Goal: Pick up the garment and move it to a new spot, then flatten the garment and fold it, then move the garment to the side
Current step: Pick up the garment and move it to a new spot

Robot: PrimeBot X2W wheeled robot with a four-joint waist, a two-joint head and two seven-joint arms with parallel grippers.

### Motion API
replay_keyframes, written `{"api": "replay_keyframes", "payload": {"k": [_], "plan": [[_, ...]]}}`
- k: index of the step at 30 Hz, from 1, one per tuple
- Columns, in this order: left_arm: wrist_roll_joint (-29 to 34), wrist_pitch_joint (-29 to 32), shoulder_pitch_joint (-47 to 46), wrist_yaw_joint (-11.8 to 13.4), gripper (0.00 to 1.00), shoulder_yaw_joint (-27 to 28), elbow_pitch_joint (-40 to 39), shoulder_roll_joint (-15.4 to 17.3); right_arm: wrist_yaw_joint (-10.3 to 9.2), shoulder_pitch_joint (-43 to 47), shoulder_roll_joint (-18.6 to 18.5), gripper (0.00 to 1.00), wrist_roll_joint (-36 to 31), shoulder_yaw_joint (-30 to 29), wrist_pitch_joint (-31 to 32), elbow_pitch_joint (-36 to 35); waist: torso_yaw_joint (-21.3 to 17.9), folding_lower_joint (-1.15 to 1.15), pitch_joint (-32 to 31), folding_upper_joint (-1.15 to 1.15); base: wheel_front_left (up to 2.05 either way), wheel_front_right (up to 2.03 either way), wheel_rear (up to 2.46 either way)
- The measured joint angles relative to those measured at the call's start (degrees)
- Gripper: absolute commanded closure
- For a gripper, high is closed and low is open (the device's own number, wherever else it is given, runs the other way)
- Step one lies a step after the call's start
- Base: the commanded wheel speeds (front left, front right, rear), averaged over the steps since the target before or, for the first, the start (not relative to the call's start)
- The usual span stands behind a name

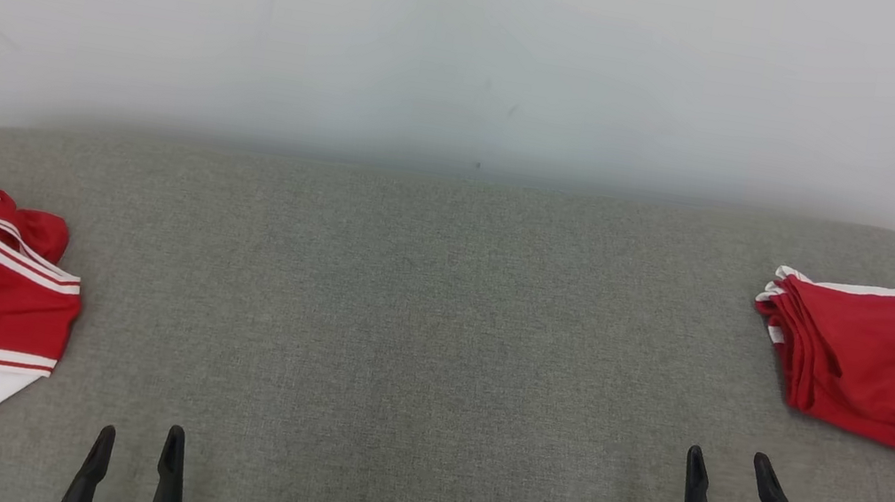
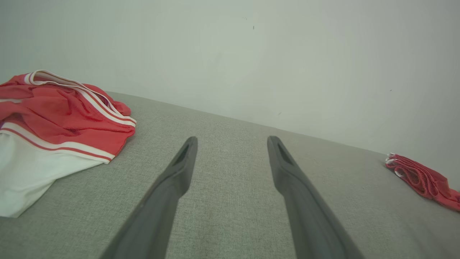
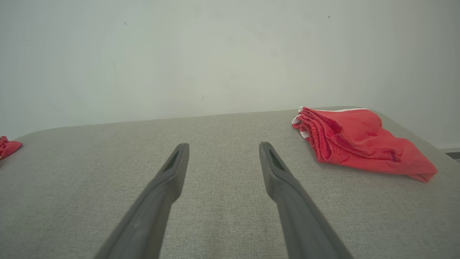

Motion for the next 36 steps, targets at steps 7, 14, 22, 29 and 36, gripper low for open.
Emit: {"api": "replay_keyframes", "payload": {"k": [7, 14, 22, 29, 36], "plan": [[0.35, 0.0, 0.01, -0.01, 0.0, 0.94, 0.73, -0.02, 0.0, 0.08, 0.05, 0.0, 1.19, 0.71, 0.93, -0.14, -0.09, 0.01, -0.38, 0.0, 0.0, 0.0, 0.0], [0.42, 0.0, -0.05, -0.01, 0.0, 1.05, 1.21, -0.01, 0.0, 0.26, 0.07, 0.0, 1.54, 0.87, 0.94, -0.23, 0.55, 0.01, -0.39, 0.0, 0.0, 0.0, 0.0], [0.42, 0.0, -0.12, -0.03, 0.0, 0.27, 2.01, -0.01, 0.0, 0.62, 0.08, 0.0, 1.59, 0.47, 0.92, -0.45, 1.98, 0.01, -0.2, 0.01, 0.0, 0.0, 0.0], [0.44, 0.0, -0.23, -0.04, 0.0, 0.75, 2.72, -0.01, 0.0, 1.29, 0.08, 0.0, 1.62, 0.71, 1.18, -0.65, 5.84, 0.01, -0.3, 0.01, 0.0, 0.0, 0.0], [1.83, 0.0, -0.05, -0.42, 0.0, 1.42, 2.56, -0.02, 0.0, 1.76, 0.09, 0.0, 2.38, 1.79, 0.97, -0.37, 11.47, 0.01, -0.64, 0.01, 0.0, 0.0, 0.0]]}}
